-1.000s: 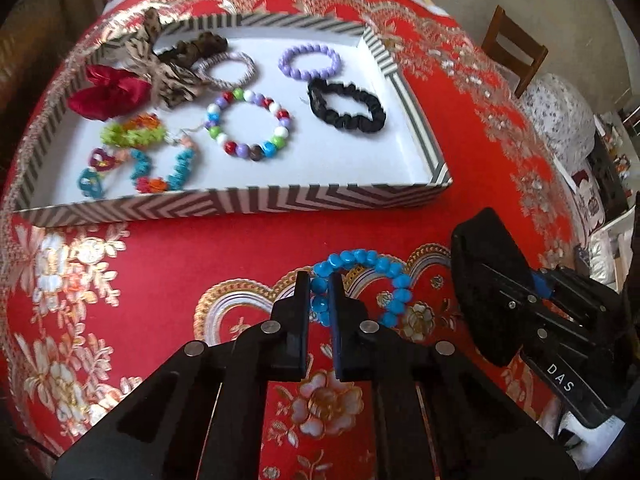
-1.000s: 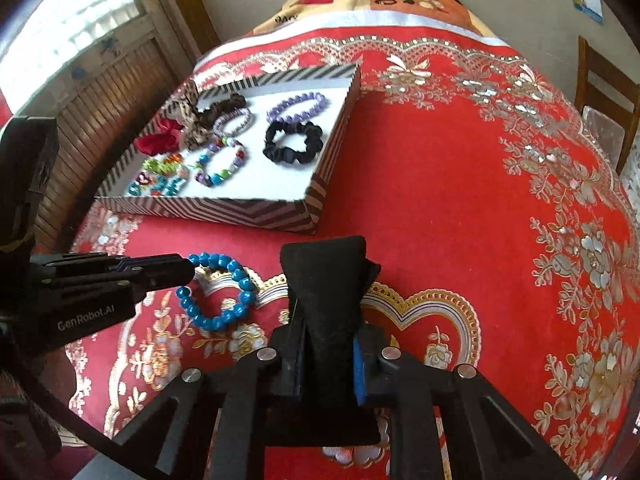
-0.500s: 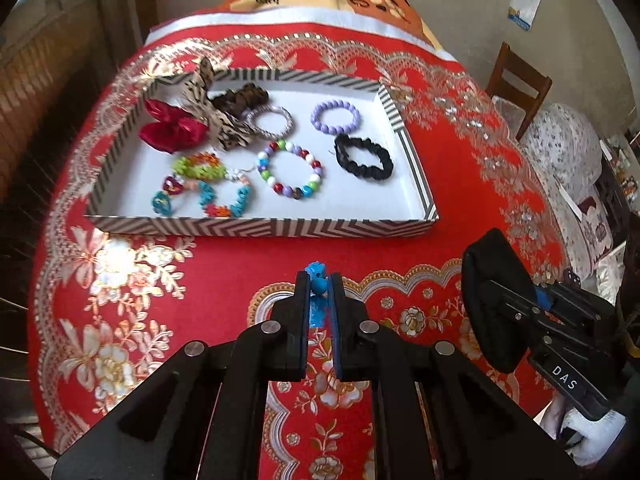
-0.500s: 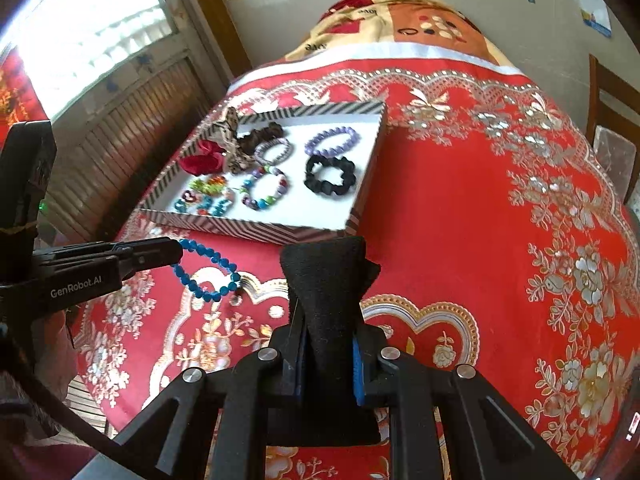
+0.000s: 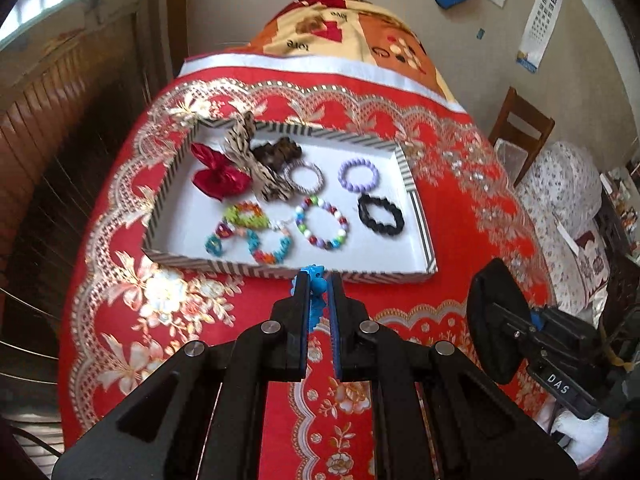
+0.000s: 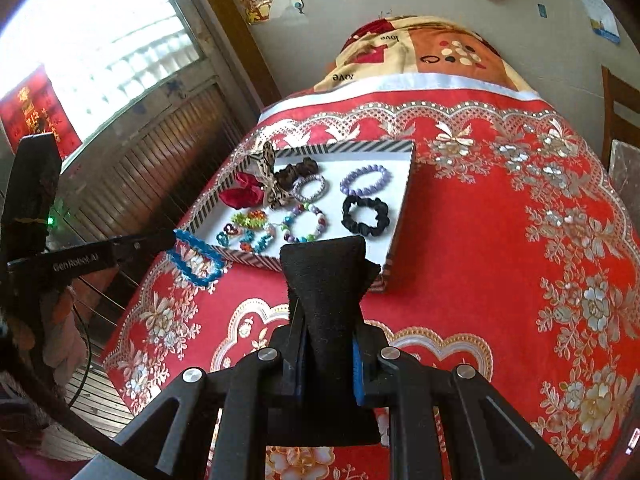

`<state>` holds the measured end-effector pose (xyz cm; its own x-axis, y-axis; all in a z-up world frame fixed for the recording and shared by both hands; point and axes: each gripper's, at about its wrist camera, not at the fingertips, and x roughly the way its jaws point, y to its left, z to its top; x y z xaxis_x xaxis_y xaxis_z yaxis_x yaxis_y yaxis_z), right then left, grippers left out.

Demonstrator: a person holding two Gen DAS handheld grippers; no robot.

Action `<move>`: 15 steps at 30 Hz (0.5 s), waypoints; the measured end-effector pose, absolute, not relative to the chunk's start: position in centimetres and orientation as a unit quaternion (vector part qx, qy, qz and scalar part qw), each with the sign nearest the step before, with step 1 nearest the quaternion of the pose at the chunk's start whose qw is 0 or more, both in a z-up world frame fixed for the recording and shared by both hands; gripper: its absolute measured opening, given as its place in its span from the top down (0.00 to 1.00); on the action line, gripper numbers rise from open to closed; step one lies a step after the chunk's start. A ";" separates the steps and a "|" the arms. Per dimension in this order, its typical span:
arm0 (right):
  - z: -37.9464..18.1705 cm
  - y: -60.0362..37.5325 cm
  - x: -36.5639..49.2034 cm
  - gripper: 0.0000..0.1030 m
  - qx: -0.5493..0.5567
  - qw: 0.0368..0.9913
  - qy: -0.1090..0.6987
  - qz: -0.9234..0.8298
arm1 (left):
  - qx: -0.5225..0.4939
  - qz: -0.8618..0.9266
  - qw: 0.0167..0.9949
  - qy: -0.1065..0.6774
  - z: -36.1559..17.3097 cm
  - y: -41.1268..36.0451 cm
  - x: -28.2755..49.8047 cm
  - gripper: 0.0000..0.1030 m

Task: Organize jewelry
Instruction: 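Lower the blue bracelet and black scrunchie into the tray and open both tools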

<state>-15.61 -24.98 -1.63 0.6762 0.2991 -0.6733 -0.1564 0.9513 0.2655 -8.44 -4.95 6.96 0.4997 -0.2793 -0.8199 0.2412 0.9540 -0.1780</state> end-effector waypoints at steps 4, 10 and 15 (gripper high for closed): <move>-1.2 -24.6 -15.0 0.84 0.092 0.912 0.379 0.131 | -0.027 -0.145 0.869 0.473 7.8 -3.8 -7.5 0.93; -0.6 -24.0 -13.0 0.84 0.083 0.913 0.376 0.136 | -0.038 -0.126 0.875 0.466 8.6 -2.2 -5.2 0.93; -0.4 -23.8 -10.6 0.84 0.080 0.912 0.379 0.136 | -0.051 -0.109 0.874 0.470 8.2 -0.9 -2.4 0.93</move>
<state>-10.62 -23.77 -0.39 0.6762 0.3085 -0.6690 -0.1867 0.9502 0.2495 -2.41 -0.92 8.22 0.5341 -0.2391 -0.8109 0.1437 0.9709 -0.1917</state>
